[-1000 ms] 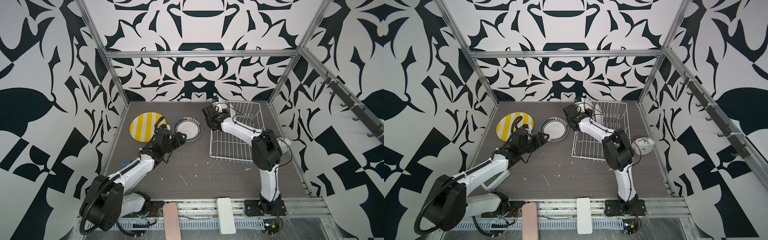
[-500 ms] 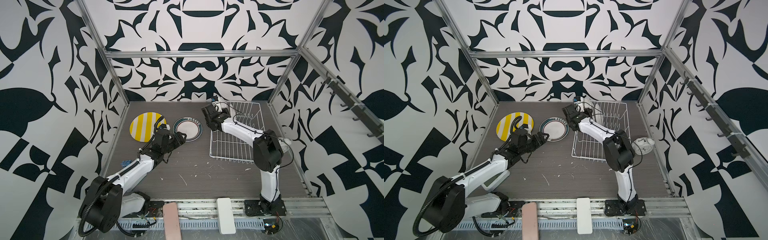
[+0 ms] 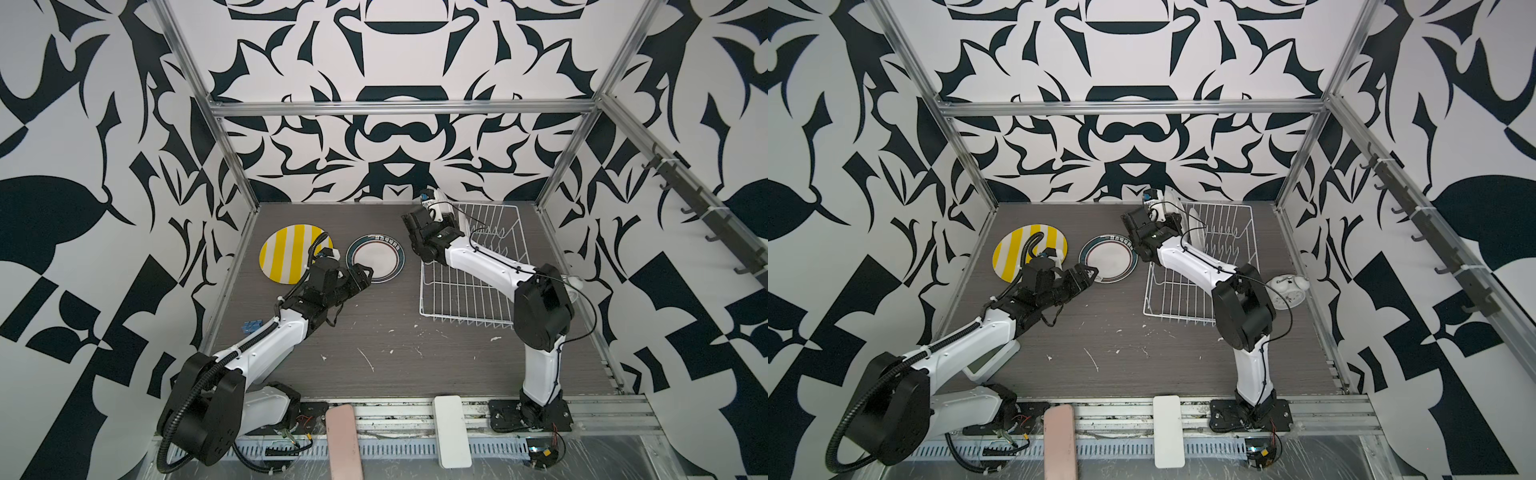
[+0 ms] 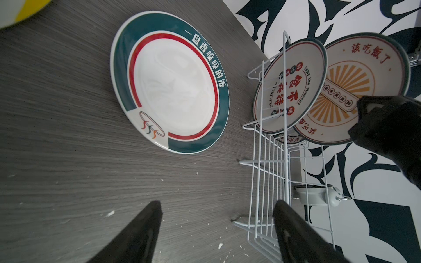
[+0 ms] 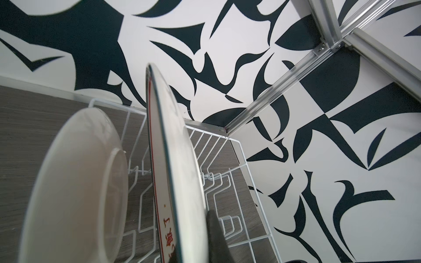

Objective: Unload the plates from the dish rack
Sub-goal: Pick up the plate from the dish rack.

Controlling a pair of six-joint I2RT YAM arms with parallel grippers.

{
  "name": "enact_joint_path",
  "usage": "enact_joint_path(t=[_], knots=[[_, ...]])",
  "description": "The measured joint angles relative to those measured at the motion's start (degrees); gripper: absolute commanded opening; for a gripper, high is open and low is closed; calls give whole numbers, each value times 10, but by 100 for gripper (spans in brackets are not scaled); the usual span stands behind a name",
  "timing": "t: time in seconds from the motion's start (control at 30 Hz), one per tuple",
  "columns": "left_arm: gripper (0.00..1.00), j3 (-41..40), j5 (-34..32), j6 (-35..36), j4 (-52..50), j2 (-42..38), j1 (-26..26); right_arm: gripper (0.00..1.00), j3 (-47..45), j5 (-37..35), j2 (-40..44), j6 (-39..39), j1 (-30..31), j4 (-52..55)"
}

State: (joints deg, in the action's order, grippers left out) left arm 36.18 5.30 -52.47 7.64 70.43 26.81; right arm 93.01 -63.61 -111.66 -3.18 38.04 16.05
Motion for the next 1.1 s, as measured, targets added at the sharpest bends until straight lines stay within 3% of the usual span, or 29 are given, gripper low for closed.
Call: enact_joint_path(t=[0.47, 1.1], knots=[[82, 0, 0, 0, 0, 0, 0, 7, -16, 10, 12, 17, 12, -21], [82, -1, 2, -1, 3, -5, 0, 0, -90, 1, 116, 95, 41, -138]])
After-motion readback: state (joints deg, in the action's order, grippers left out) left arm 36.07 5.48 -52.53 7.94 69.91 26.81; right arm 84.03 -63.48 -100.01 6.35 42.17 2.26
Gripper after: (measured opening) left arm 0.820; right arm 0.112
